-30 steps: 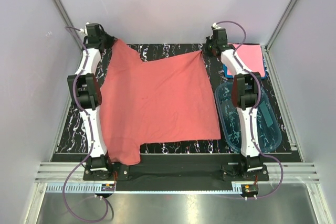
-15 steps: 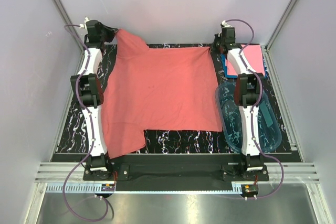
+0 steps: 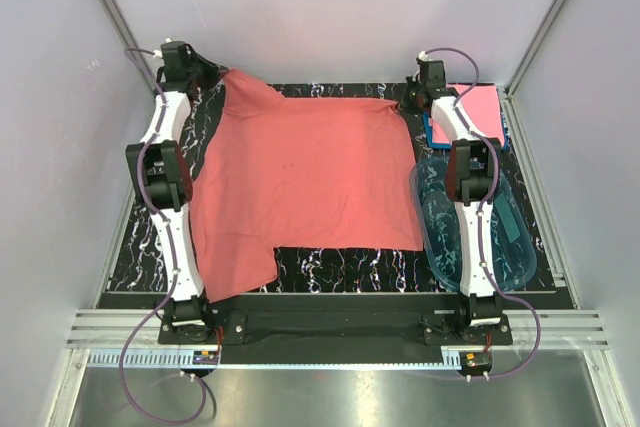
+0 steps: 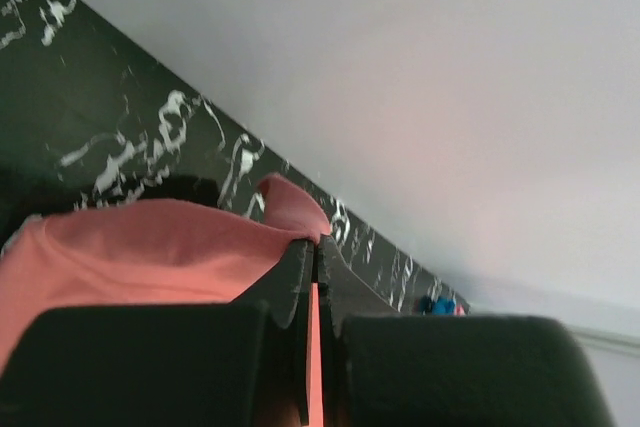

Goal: Fold and stack the t-shirts
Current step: Fold the tshirt

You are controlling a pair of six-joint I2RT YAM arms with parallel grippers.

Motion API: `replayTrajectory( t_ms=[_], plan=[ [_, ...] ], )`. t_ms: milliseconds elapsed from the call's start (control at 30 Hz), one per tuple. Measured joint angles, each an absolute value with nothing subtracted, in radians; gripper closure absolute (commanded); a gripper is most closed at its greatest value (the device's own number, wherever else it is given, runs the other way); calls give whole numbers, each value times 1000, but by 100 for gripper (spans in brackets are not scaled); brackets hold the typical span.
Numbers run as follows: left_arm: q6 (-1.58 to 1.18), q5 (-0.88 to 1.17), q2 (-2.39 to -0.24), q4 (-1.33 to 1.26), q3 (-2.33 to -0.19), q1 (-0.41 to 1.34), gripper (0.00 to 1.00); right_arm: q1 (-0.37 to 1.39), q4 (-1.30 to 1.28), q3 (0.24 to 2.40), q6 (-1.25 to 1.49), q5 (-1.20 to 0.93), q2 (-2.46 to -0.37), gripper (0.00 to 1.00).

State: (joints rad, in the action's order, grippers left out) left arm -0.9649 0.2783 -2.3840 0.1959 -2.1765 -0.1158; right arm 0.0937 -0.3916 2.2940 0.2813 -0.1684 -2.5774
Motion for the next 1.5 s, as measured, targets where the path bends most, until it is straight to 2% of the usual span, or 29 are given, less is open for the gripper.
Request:
replayTrajectory(
  t_ms=[267, 467, 567, 733, 900, 1033, 1267, 1500],
  plan=[
    [-912, 294, -2127, 191, -1935, -71, 100, 94, -442, 2244, 287, -170, -2532, 100],
    [-794, 80, -1848, 151, -1768, 62, 100, 94, -464, 2263, 293, -170, -2496, 100],
    [-780, 32, -1774, 113, -1745, 115, 100, 94, -467, 2254, 295, -170, -2474, 100],
    [-779, 9, -1845, 62, -1766, 92, 100, 94, -469, 2250, 296, -170, -2457, 100],
    [-778, 46, -2139, 152, -1968, 36, 100, 94, -485, 2255, 306, -171, -2457, 100],
    [-772, 56, -2258, 262, -2043, 6, 100, 94, -505, 2291, 310, -176, -2469, 100],
    [-731, 39, -2189, 290, -2063, 20, 100, 94, -519, 2304, 310, -176, -2472, 100],
    [-710, 101, -2040, 229, -1967, 175, 100, 94, -490, 2244, 310, -176, -2471, 100]
  ],
)
